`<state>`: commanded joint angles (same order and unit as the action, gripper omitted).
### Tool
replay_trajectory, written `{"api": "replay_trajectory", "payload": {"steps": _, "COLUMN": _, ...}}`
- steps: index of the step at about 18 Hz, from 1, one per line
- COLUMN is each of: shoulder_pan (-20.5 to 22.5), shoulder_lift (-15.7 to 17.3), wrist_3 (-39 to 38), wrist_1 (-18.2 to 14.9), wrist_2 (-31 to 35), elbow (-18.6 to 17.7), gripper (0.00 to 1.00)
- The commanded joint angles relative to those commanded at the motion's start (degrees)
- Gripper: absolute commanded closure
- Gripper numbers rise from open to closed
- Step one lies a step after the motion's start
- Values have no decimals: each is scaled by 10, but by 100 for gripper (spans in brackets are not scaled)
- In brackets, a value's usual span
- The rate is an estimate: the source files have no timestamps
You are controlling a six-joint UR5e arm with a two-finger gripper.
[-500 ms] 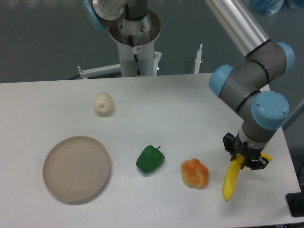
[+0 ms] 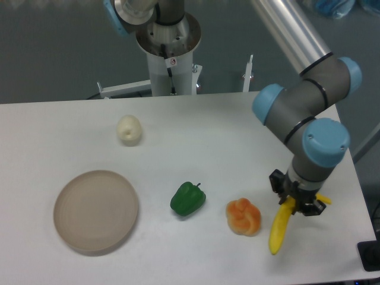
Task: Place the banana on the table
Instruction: 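Carry the held yellow banana with the gripper over toward the green pepper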
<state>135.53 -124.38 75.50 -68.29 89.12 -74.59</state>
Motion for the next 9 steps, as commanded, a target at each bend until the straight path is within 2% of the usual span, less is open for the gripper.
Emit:
{"api": "replay_trajectory", "payload": {"steps": 1, "shoulder_pan": -2, "shoulder_lift": 12, "wrist_3": -1, "wrist_1": 1, "wrist_2": -1, "elbow": -19, "gripper": 99}}
{"api": "replay_trajectory", "payload": {"steps": 5, "shoulder_pan": -23, "shoulder_lift": 96, "wrist_3": -6, "wrist_1": 5, "wrist_2": 4, "elbow": -134, "gripper": 97}}
{"api": "replay_trajectory", "payload": {"steps": 7, "shoulder_pan": -24, "shoulder_lift": 162, "wrist_3": 0, "wrist_1": 13, "wrist_2": -2, "elbow": -226, "gripper": 96}}
{"api": "replay_trajectory", "payload": {"steps": 9, "shoulder_pan": -24, "shoulder_lift": 186, "wrist_3": 1, "wrist_1": 13, "wrist_2": -2, "elbow": -252, "gripper": 96}}
